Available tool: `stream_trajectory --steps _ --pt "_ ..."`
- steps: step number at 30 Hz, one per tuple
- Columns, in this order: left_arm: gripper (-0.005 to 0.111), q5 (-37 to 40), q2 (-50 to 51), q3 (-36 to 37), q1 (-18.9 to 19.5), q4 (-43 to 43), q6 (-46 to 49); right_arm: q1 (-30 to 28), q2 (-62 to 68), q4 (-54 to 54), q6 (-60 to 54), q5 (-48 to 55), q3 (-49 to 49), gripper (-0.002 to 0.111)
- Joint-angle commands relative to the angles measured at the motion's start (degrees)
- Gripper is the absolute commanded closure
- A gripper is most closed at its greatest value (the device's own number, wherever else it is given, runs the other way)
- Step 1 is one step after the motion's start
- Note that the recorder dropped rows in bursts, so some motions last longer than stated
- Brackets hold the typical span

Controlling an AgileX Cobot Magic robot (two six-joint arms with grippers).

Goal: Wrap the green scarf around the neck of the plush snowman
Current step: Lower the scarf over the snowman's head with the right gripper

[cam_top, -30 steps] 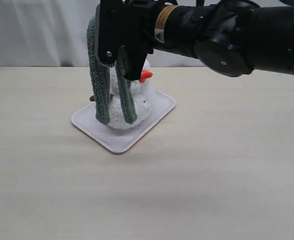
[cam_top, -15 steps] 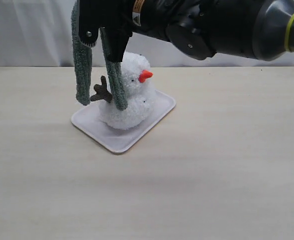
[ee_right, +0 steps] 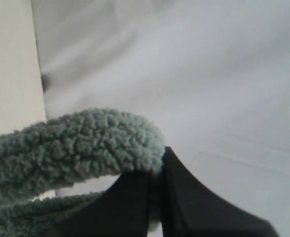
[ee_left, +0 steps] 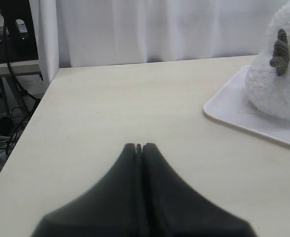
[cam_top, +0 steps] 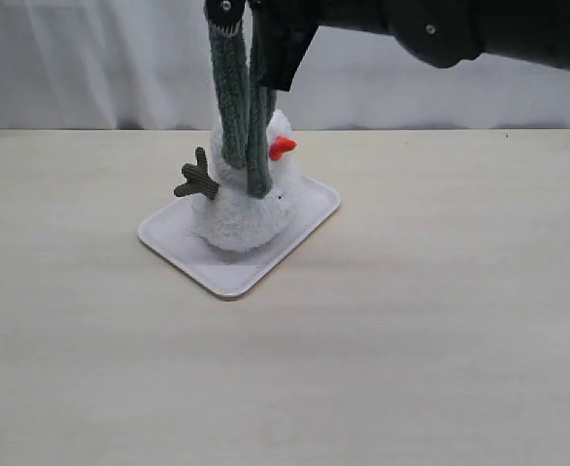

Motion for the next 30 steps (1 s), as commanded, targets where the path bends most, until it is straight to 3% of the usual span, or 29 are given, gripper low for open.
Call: stream_trajectory --steps 1,6,9,14,20,27,30 --pt "0.107 -0.58 -0.12 0.09 -0.33 0.03 -0.01 -0.05 -2.75 -2.61 -7.5 3.15 -0.51 0.104" --pt "0.107 -0.58 -0.12 0.09 -0.33 0.03 -0.01 -0.05 -2.17 -4.0 -26.38 15.62 -0.41 0.104" --pt "0.107 -0.58 -0.12 0.09 -0.33 0.03 -0.01 -0.05 -0.97 -4.0 -31.16 17.81 -0.41 0.104" --pt "0.107 -0.58 -0.12 0.09 -0.33 0.03 -0.01 -0.05 3.97 -4.0 -31.62 2.6 -0.41 0.104" --pt "0.107 -0.58 -0.12 0.09 -0.33 0.03 -0.01 -0.05 10.0 -4.0 -33.42 -0.31 -0.41 0.104" --pt "0.107 -0.58 -0.12 0.09 -0.33 0.03 -0.01 -0.16 14.19 -4.0 -33.63 -13.96 -0.51 0.104" --pt "0.107 -0.58 -0.12 0.09 -0.33 0.03 -0.01 -0.38 15.38 -4.0 -33.63 -13.82 -0.51 0.104"
